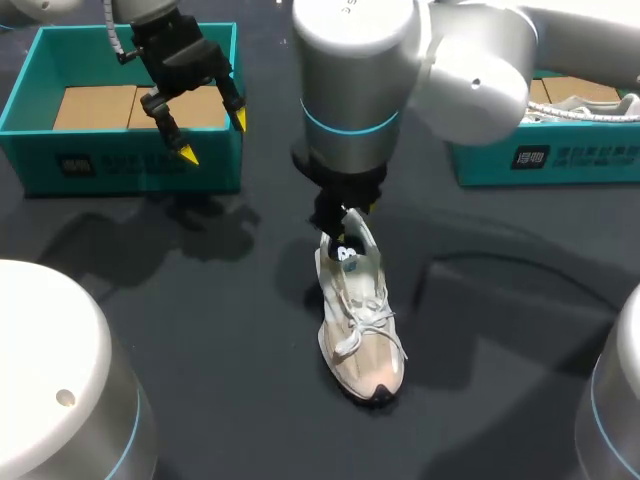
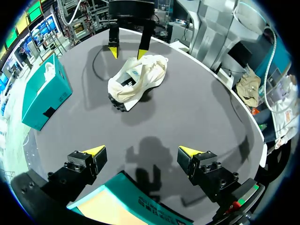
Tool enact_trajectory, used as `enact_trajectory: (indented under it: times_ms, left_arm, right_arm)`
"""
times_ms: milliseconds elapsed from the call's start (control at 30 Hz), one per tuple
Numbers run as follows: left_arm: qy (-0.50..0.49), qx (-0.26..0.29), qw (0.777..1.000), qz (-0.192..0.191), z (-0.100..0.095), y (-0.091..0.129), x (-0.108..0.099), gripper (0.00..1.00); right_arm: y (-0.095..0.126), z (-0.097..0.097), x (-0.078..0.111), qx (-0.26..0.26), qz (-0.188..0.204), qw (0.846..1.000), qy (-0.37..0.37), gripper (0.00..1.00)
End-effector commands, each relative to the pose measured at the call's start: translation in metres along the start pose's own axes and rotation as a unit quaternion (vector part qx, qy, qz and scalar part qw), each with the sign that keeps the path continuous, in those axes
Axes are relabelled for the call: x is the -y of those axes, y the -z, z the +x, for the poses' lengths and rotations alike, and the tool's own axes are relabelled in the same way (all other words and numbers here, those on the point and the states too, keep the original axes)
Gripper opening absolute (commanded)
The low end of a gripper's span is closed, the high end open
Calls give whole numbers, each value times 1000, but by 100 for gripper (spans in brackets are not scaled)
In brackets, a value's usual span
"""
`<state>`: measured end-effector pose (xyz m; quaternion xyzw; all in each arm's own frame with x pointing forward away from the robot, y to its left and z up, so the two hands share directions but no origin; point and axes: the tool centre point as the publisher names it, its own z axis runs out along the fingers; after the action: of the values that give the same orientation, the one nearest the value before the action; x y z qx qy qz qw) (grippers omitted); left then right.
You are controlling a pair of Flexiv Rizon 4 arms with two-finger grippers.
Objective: Take the shoe out of the shoebox, open the shoe tongue, remove and reinsert the insole, then place the shoe into the shoebox
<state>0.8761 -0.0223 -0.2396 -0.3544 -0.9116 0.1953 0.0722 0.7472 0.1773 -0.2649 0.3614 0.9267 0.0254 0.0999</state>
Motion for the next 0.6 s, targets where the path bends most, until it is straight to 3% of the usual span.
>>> enact_trajectory:
  times_ms: [33, 333, 367, 467, 600]
  left_arm:
    - [0, 0, 1000, -1, 1, 0, 0, 100]
    - [0, 0, 1000, -1, 1, 0, 0, 100]
    - [0, 0, 1000, -1, 1, 0, 0, 100]
    - [0, 0, 1000, -1, 1, 0, 0, 100]
    - [0, 0, 1000, -1, 1, 0, 0, 100]
  right_arm:
    - [6, -9, 10, -58, -95, 934, 340, 100]
    - [6, -9, 10, -58, -95, 934, 340, 100]
    - [1, -7, 4, -70, -84, 923, 368, 100]
    - [-5, -4, -3, -68, -67, 913, 396, 100]
    - [-9, -6, -8, -64, -56, 908, 410, 100]
